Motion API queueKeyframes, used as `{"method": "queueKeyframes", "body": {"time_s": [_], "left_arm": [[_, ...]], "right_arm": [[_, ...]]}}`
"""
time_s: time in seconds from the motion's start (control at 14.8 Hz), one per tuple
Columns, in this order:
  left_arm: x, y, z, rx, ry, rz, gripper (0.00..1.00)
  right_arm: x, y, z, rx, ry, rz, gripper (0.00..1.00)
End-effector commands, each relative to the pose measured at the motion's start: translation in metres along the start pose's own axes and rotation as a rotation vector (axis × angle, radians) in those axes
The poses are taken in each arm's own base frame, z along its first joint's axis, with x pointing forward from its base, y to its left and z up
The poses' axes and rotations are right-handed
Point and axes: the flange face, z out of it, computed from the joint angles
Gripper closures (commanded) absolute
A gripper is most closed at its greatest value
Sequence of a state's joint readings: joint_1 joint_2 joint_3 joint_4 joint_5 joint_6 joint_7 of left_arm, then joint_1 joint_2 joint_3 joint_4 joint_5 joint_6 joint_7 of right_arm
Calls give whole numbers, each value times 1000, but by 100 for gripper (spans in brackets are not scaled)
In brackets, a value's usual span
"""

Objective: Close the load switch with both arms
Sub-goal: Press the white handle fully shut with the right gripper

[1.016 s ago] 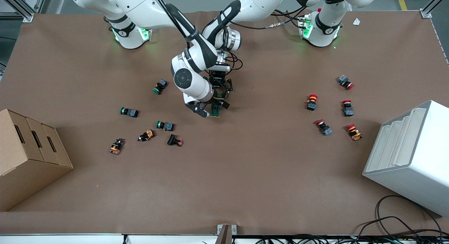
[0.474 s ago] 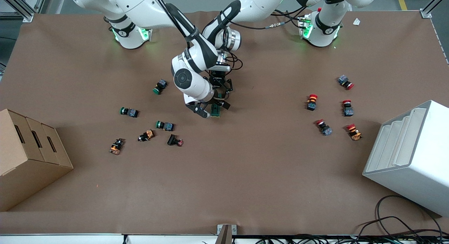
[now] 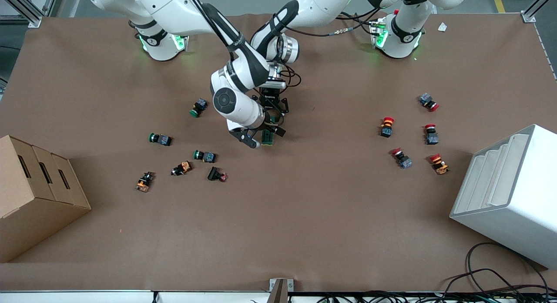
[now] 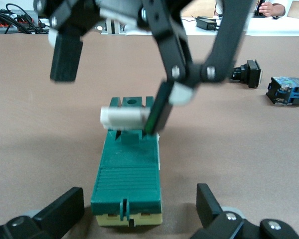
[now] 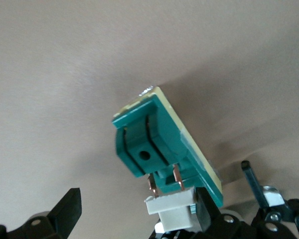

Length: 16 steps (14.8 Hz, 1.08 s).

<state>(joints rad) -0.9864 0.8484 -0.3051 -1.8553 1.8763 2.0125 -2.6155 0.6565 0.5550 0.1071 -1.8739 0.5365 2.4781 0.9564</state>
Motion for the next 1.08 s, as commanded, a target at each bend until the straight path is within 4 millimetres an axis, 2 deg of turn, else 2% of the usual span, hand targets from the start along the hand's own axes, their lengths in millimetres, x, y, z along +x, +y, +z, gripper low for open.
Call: {"method": "queueKeyframes", "body": {"time_s": [0.0, 0.47, 0.74, 1.02], "left_arm": [[-8, -10, 19, 24, 2, 6, 0], [-13, -15, 22, 33, -2, 15, 0], [-19, -17, 24, 37, -9, 21, 0], [-15, -15, 28, 40, 0, 20, 0]], "right_arm": [[14, -24, -22, 80, 3, 1, 0], [14, -27, -6, 72, -1, 2, 0], [25, -35, -6, 83, 5, 1, 0], [38, -37, 10, 80, 9, -14, 0]]}}
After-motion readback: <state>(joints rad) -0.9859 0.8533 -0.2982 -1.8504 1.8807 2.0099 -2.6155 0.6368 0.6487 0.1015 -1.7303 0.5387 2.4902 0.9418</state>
